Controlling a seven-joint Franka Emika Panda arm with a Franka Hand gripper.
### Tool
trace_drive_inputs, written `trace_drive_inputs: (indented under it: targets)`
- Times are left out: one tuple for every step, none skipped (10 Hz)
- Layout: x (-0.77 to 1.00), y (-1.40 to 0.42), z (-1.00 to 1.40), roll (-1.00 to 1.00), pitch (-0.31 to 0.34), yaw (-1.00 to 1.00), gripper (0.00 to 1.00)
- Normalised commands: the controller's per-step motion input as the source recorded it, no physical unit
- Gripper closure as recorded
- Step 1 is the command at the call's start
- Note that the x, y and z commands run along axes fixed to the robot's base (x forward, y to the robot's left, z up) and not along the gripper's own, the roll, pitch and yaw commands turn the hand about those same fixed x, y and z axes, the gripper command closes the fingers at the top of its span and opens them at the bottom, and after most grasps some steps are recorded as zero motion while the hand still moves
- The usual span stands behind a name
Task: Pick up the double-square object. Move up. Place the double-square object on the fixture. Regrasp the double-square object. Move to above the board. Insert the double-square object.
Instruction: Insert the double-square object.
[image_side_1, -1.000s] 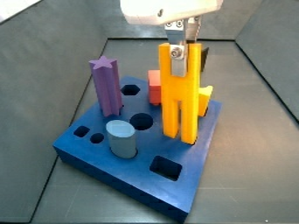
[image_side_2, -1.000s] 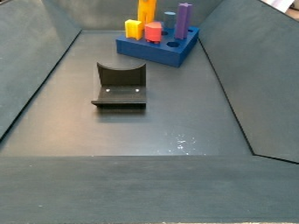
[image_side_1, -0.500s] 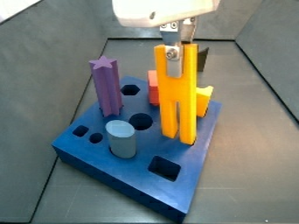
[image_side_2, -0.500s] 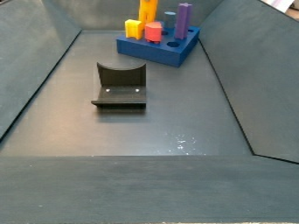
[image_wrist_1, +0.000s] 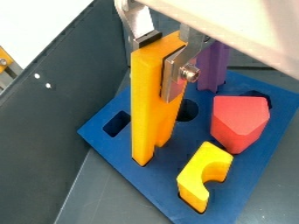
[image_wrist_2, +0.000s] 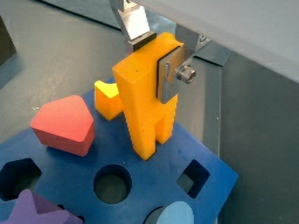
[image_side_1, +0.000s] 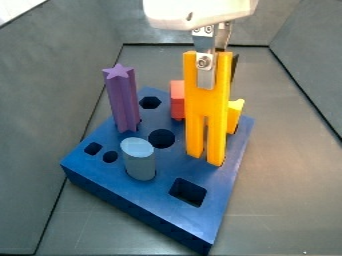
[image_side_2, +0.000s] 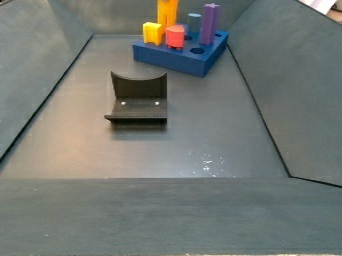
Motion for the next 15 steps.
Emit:
trace_drive_inputs:
  targets:
    - [0.40,0.00,-0.13,0.35,0.304,0.41,1.00]
    - [0.27,0.00,-0.14,0.34,0.300,0.48,1.00]
    - [0.13,-0.45,-0.34,0.35,0.201,0.25,1.00]
    - [0.00,-0.65,-0.03,0.28,0.000,0.05,1.00]
    - [-0.25,-0.73,0.00,0.47,-0.047,0.10,1.00]
    - [-0.38,-0.80,-0.63,0.35,-0.131,0.20,1.00]
    - [-0.37,-0.76,-0.83,0.26,-0.103,0.06,1.00]
    - [-0.51,-0.59,-0.99,0.18,-0.027,0.00,1.00]
    - [-0.54,-0.18,-1.00,0.00,0.000,0.00,1.00]
    - [-0.51,-0.12,-1.00,0.00,0.000,0.00,1.00]
    - [-0.61,-0.14,-1.00,0.00,0.000,-0.21,1.00]
    - [-0.70,-0.22,-1.00,0.00,-0.027,-0.38,1.00]
    - [-0.68,-0.24,-1.00,0.00,-0.043,-0.39,1.00]
    - [-0.37,-0.55,-0.98,0.13,-0.067,-0.32,1.00]
    - [-0.19,-0.74,-0.51,0.47,-0.009,-0.03,1.00]
